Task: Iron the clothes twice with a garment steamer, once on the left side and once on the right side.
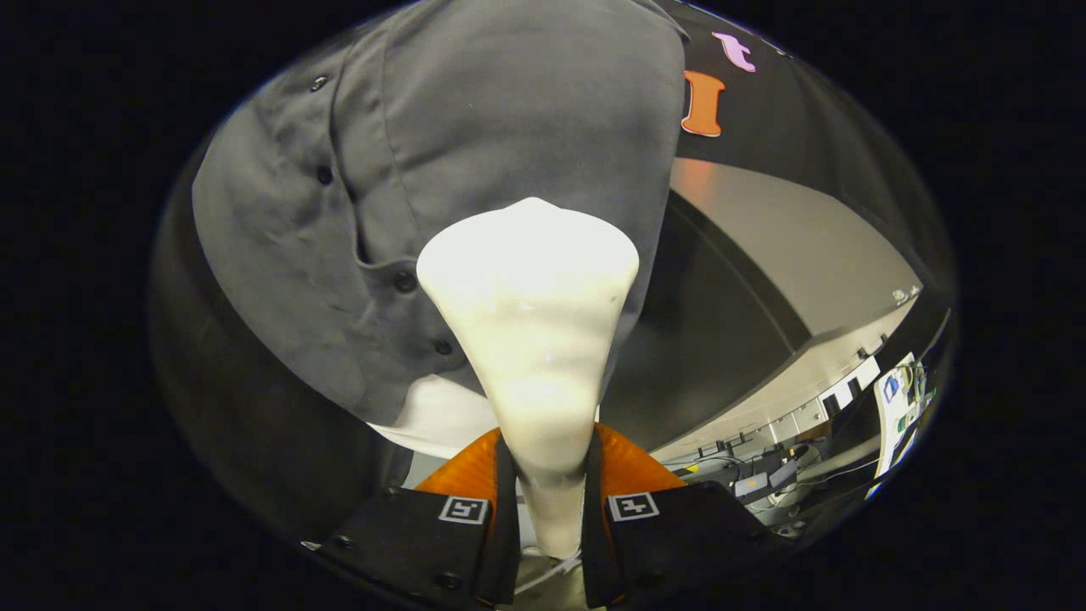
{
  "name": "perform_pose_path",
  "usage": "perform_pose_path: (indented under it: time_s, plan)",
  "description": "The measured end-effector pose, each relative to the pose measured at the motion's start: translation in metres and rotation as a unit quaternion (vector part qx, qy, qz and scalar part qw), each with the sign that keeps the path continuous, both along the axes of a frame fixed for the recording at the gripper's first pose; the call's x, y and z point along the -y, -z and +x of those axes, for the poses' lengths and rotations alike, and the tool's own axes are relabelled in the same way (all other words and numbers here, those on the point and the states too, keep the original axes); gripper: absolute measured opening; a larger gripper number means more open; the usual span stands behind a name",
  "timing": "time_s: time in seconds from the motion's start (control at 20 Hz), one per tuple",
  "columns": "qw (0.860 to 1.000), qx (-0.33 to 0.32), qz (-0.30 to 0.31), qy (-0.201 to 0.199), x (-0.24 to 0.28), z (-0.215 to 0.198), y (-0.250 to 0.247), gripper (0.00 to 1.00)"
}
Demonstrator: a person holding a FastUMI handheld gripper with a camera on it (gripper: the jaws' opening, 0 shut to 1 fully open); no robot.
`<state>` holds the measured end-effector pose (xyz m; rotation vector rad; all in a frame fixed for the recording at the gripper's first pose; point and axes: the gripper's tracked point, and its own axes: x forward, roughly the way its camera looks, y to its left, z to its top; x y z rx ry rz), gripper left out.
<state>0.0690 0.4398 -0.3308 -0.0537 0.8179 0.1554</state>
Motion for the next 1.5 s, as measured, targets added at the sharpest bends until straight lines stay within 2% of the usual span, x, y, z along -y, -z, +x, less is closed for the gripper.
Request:
perform_pose_path:
  time_s: [0.35,0.75,1.2,1.5]
  plan:
    - [0.997,0.071,0.001,-0.022,-0.036,0.012,-0.087,0.38]
    - [0.988,0.137,0.010,-0.067,-0.111,0.024,-0.173,0.38]
    - [0.980,0.167,0.022,-0.106,-0.187,0.035,-0.216,0.37]
    - [0.979,0.167,0.017,-0.113,-0.210,0.042,-0.216,0.37]
